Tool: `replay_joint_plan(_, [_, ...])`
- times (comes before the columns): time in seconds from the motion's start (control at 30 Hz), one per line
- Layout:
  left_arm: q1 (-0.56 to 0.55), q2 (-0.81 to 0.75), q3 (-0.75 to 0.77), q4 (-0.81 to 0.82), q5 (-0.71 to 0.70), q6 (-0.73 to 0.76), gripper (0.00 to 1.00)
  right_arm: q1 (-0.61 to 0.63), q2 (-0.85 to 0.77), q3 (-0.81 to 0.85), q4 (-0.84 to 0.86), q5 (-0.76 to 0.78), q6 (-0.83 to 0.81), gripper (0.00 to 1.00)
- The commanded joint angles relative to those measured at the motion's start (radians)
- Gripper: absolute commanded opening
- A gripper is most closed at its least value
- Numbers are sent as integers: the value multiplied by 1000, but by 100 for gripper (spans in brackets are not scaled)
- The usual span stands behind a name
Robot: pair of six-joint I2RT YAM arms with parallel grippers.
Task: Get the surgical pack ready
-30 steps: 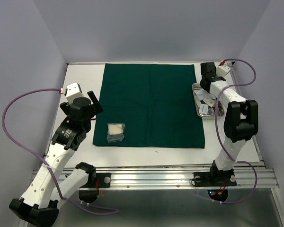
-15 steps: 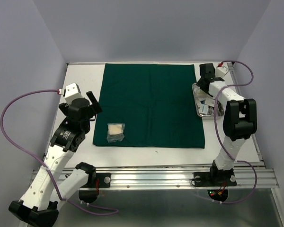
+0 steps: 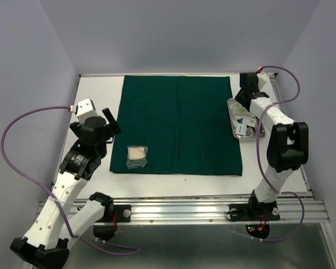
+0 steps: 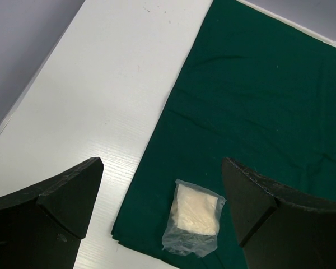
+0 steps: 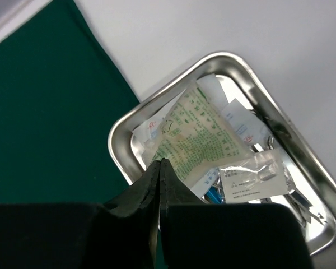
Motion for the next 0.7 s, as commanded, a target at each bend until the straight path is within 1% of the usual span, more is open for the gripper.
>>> replay_joint_plan(0.0, [5,-19,-11,11,-29,-1,99,-4,80,37,30,-70,-10,6])
replay_joint_plan(0.23, [4,-23,-13,5,-33,1,99,-4,157,19,28,-29,-5,3])
replay_joint_plan(0.37, [5,-20,-16,8,-38,1,99,-4,79,-4,30,-17,-8,1])
replay_joint_plan(0.53, [4,-10,-20,23,-27,2,99,-4,16,-1,50,2,-28,1])
replay_joint_plan(0.67, [5,-10,-23,23,-23,-1,99,-4,41,34,53,17,-39,1])
